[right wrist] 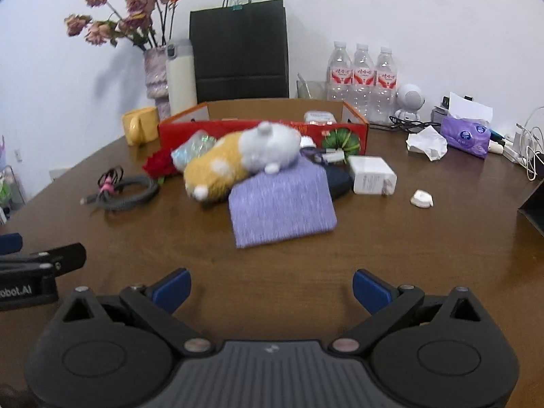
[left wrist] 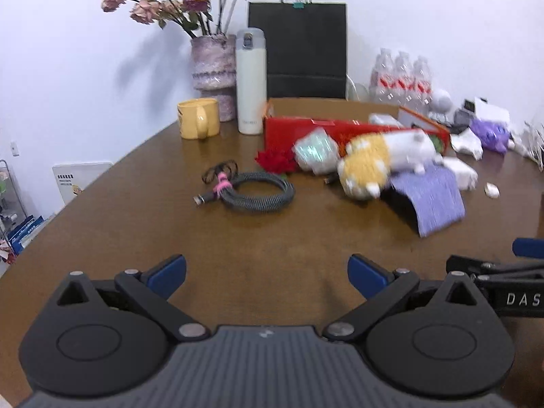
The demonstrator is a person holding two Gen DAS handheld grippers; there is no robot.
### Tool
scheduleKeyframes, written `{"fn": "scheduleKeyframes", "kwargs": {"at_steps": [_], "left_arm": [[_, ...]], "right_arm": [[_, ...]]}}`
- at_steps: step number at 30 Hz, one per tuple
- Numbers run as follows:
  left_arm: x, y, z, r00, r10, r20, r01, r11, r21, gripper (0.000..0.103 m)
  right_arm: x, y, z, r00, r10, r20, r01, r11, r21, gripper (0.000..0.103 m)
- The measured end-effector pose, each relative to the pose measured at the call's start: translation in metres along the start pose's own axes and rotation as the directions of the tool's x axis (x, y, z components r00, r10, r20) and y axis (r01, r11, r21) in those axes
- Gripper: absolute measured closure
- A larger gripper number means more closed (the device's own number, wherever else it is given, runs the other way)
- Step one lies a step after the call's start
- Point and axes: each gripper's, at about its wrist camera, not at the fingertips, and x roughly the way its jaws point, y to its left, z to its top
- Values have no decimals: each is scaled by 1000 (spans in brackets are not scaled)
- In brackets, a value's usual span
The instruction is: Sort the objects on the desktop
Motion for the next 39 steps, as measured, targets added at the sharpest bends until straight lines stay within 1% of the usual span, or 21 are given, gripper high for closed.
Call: {"fn": "scheduleKeyframes", "kwargs": {"at_steps": [3, 6, 9, 10, 11, 13, 14, 16, 19, 25, 31, 33, 35, 37, 39], "left_arm": [[0, -1, -10, 1000, -3, -23, 3, 1000, 2, 0], [6, -1, -16, 999, -8, -41, 7, 1000, -6, 0], [13, -2, -20, 997, 9, -82, -9, 1000, 0, 0], [13, -1, -19, 997, 1, -79, -1, 1000, -7, 0], [13, 1, -20, 997, -9, -71, 8, 1000, -15, 0], [16, 3, -19, 996, -25, -91, 23, 999, -24, 0], [18, 3, -19, 994, -27, -106, 23, 999, -30, 0], [18, 2, -18, 994, -18, -103, 14, 999, -37, 0], [18, 0, -19, 995, -12, -104, 9, 1000, -29, 0], [18, -1, -19, 994, -17, -104, 14, 999, -31, 0], [17, -2, -18, 994, -15, -104, 11, 999, -32, 0], [18, -2, -18, 994, -11, -109, 8, 999, -34, 0], [19, -2, -14, 993, -10, -120, 5, 999, -38, 0], [21, 0, -7, 992, -27, -124, 20, 998, -57, 0], [23, 3, 3, 993, -48, -111, 39, 996, -81, 0]], "right_arm": [[-9, 4, -12, 1000, 19, 19, -19, 1000, -25, 1], [-11, 8, -16, 998, 29, 51, -26, 998, -65, 0], [-6, 9, -19, 999, 13, 53, -8, 996, -87, 0], [-5, 7, -19, 999, 11, 50, -7, 997, -78, 0], [-6, 4, -18, 998, 27, 51, -24, 998, -60, 0], [-6, -2, -19, 997, 56, 54, -55, 998, -23, 0], [-7, -6, -20, 996, 64, 60, -64, 998, -1, 0], [-7, -11, -20, 996, 68, 66, -70, 997, 35, 0], [-2, -13, -18, 995, 90, 41, -92, 994, 51, 0], [-2, -14, -19, 990, 130, 46, -132, 990, 56, 0], [2, -16, -17, 992, 123, 18, -125, 989, 78, 0], [3, -16, -17, 994, 111, 14, -112, 990, 87, 0], [6, -16, -16, 996, 91, -13, -89, 992, 92, 0], [10, -13, -13, 998, 62, -29, -59, 995, 77, 0], [15, -10, -9, 998, 44, -41, -42, 998, 57, 0]]}}
